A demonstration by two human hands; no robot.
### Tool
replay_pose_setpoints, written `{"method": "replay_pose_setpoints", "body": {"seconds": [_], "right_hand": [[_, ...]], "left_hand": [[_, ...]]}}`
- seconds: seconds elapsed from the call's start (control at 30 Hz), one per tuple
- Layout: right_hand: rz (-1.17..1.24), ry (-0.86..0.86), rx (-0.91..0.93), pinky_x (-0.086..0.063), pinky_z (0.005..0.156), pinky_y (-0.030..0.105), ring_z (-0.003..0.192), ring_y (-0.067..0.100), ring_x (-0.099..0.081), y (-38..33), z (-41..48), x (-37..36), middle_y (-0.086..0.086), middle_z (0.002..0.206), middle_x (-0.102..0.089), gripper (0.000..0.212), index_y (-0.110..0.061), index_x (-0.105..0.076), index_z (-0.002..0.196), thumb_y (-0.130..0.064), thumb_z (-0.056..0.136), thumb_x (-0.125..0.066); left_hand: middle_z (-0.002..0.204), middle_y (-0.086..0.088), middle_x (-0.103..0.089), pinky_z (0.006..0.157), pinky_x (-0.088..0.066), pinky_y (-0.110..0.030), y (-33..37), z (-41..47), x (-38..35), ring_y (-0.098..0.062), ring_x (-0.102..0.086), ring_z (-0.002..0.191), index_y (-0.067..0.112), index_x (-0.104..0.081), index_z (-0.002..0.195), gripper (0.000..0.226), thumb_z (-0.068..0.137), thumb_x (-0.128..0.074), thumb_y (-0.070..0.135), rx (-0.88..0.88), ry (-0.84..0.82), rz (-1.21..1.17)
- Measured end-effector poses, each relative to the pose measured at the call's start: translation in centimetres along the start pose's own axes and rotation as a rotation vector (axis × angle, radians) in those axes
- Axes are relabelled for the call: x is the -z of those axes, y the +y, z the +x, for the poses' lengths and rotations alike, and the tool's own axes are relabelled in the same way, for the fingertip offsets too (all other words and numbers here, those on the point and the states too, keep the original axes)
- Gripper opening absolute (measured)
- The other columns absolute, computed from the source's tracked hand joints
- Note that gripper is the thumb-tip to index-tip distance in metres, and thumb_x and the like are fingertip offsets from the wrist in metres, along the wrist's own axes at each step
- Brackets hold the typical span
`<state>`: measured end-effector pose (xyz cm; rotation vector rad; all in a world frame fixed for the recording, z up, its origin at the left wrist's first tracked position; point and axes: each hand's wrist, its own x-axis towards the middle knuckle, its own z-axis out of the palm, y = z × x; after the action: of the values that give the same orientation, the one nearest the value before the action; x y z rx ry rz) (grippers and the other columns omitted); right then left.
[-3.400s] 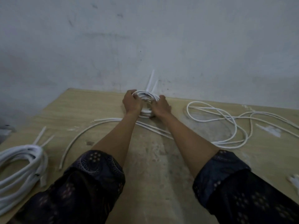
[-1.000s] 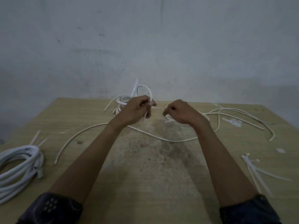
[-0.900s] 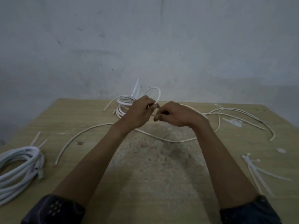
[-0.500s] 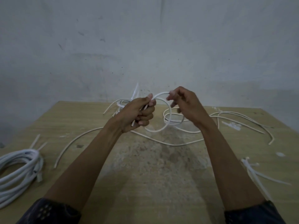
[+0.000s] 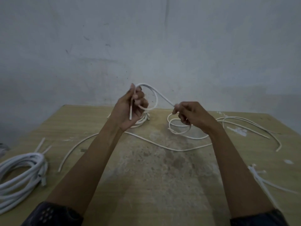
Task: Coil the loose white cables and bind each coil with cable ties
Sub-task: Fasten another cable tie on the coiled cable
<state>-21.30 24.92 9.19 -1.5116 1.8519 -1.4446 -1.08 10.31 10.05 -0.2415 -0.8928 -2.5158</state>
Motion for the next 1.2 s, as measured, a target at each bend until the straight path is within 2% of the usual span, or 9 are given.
{"method": "replay_pose_setpoints", "body": {"seconds": [0.17,0.33,0.47,0.7,0.83,0.93,1.07,1.13,1.2], "right_hand": [[-0.212,0.134,0.054,-0.038,0.056,0.027,0.051,0.014,-0.045,1.3,0.4,2.0,0.003,0.055,-0.05,0.028,-0.017,-0.071,0.08,-0.036,0.098,-0.061],[-0.422,0.17,0.146,-0.035,0.054,0.016,0.054,0.001,-0.052,-0.8,0.3,0.5,-0.005,0.062,-0.061,0.014,-0.026,-0.071,0.084,-0.024,0.096,-0.063],[-0.562,-0.074,0.166,-0.034,0.055,0.012,0.057,-0.007,-0.055,-4.3,-0.8,-1.6,-0.015,0.064,-0.063,0.021,-0.023,-0.075,0.082,-0.028,0.097,-0.062],[-0.635,-0.129,0.279,-0.039,0.059,0.032,0.058,0.01,-0.052,-6.5,-1.7,-4.2,-0.009,0.058,-0.055,0.034,-0.029,-0.065,0.068,-0.042,0.098,-0.058],[-0.362,-0.084,0.212,-0.027,0.049,0.023,0.046,0.004,-0.037,-5.2,-1.1,-1.2,-0.009,0.048,-0.047,0.032,-0.025,-0.07,0.066,-0.05,0.086,-0.07],[-0.203,-0.058,0.177,-0.037,0.059,0.024,0.062,0.007,-0.049,-3.5,-1.0,2.0,-0.002,0.065,-0.058,0.014,-0.016,-0.072,0.08,-0.027,0.089,-0.074],[-0.151,0.371,0.18,-0.045,0.062,0.027,0.059,0.003,-0.051,0.0,0.2,3.5,-0.003,0.063,-0.059,0.02,-0.011,-0.07,0.083,-0.028,0.092,-0.071],[-0.216,0.567,0.142,-0.035,0.054,0.023,0.051,0.001,-0.041,1.4,0.7,1.9,-0.004,0.055,-0.05,0.031,-0.014,-0.064,0.074,-0.04,0.09,-0.071],[-0.278,0.499,0.082,-0.032,0.053,0.024,0.048,0.002,-0.041,2.7,0.9,0.5,-0.004,0.051,-0.048,0.04,-0.015,-0.063,0.069,-0.049,0.09,-0.067]], "left_hand": [[0.047,0.003,-0.039,0.048,-0.037,-0.015,3.2,-1.1,1.2,-0.01,-0.028,0.039,0.001,-0.054,0.127,0.038,0.107,-0.033,0.026,-0.1,-0.025,-0.044],[0.082,0.001,-0.06,0.039,-0.038,-0.01,2.8,-1.2,0.5,-0.006,-0.046,0.058,0.017,-0.031,0.154,0.05,0.107,-0.03,0.033,-0.068,-0.071,0.101],[0.056,0.006,-0.043,0.072,-0.056,-0.031,2.2,-0.8,0.1,-0.008,-0.04,0.049,0.013,-0.053,0.132,0.037,0.108,-0.028,0.026,-0.157,0.041,0.432],[0.062,-0.007,-0.06,0.06,-0.048,-0.029,-3.0,-1.2,-1.9,-0.016,-0.059,0.057,0.002,-0.053,0.084,0.042,0.11,-0.029,0.023,-0.07,0.038,1.334],[0.054,0.002,-0.023,0.044,-0.02,-0.022,-2.7,-0.7,-1.5,-0.01,-0.018,0.042,0.007,-0.054,0.091,0.035,0.106,-0.037,0.034,0.184,0.036,1.106],[0.053,0.007,-0.016,0.034,-0.018,-0.016,-0.8,-1.3,-1.2,-0.004,-0.014,0.037,0.005,-0.058,0.099,0.035,0.103,-0.035,0.031,0.327,0.007,0.715],[0.052,0.008,-0.021,0.032,-0.027,-0.016,-0.2,-1.7,-0.6,-0.005,-0.019,0.037,0.008,-0.057,0.09,0.036,0.104,-0.035,0.033,0.62,-0.208,0.341],[0.054,0.007,-0.026,0.038,-0.036,-0.018,-0.6,-1.2,-1.4,-0.007,-0.022,0.039,0.014,-0.049,0.081,0.032,0.104,-0.035,0.031,0.557,-0.267,0.159],[0.053,0.005,-0.033,0.049,-0.045,-0.019,-0.2,-0.5,-2.3,-0.008,-0.025,0.041,0.015,-0.047,0.079,0.031,0.104,-0.032,0.027,0.321,-0.22,0.031]]}}
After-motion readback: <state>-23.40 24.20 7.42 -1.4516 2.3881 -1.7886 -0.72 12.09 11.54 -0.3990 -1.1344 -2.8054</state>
